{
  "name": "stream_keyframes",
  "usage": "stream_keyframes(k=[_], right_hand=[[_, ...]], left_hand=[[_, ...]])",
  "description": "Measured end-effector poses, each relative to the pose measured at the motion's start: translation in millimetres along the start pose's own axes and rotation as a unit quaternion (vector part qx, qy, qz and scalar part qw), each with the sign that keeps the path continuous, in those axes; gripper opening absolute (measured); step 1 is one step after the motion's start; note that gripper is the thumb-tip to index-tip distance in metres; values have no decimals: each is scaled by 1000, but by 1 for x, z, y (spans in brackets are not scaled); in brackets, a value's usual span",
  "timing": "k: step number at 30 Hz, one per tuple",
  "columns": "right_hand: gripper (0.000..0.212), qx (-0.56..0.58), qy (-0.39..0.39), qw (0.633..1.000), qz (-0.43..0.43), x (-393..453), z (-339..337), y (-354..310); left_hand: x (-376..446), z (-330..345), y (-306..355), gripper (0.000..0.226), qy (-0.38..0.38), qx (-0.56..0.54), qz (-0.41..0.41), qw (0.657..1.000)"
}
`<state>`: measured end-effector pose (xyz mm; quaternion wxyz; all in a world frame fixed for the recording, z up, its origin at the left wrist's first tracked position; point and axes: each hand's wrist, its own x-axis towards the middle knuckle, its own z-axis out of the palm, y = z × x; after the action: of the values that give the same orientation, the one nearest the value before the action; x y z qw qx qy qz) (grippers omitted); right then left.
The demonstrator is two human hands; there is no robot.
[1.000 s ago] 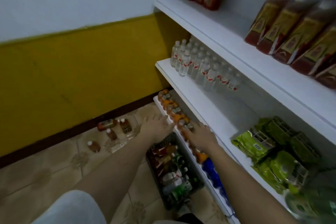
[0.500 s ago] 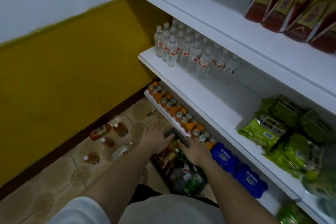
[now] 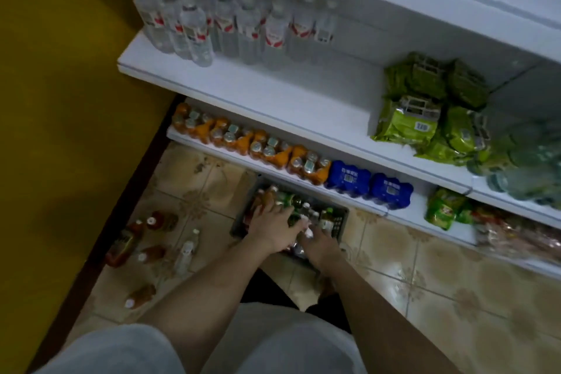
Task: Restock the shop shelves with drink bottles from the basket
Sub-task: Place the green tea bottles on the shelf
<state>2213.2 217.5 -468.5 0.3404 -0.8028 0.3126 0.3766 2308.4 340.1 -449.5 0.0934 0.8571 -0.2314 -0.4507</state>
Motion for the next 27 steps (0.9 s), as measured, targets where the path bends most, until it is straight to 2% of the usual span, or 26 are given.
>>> stream_keyframes(k=[2, 6, 9, 11, 13, 15, 17, 20, 21, 23, 25, 27], right_hand=[[70, 17, -7, 1000, 1, 4, 11, 7], [58, 72, 4, 996, 44, 29, 42, 38], [79, 94, -28, 992, 83, 88, 84, 88], [85, 95, -57, 989, 102, 140, 114, 128], [71, 84, -61, 988, 114, 172, 116, 131], [49, 113, -46, 985, 125, 210, 120, 131], [45, 162, -33, 977, 131, 263, 128, 139], [58, 214, 7, 969, 122, 351, 149, 147], [60, 217, 20, 968, 123, 377, 156, 148], [82, 221, 49, 965, 135, 417, 175, 150], [90, 244, 71, 959, 124, 444, 187, 145], [89, 242, 91, 958, 126, 460, 199, 143]], left_hand=[[8, 11, -6, 74, -21, -7, 3, 1000], [26, 57, -23, 64, -13, -35, 0, 999], [60, 108, -37, 63, -6, -65, -34, 997], [90, 139, -50, 65, -4, -59, -30, 998], [124, 169, -64, 65, -6, -53, -23, 998], [168, 198, -77, 55, 0, -59, -17, 998], [210, 221, -92, 53, 27, -80, -13, 996], [280, 268, -120, 65, 77, -143, -11, 987], [299, 279, -129, 63, 90, -165, -5, 982], [328, 305, -143, 48, 106, -206, 8, 973], [343, 326, -154, 37, 152, -171, 42, 972], [352, 345, -165, 37, 182, -114, 58, 975]])
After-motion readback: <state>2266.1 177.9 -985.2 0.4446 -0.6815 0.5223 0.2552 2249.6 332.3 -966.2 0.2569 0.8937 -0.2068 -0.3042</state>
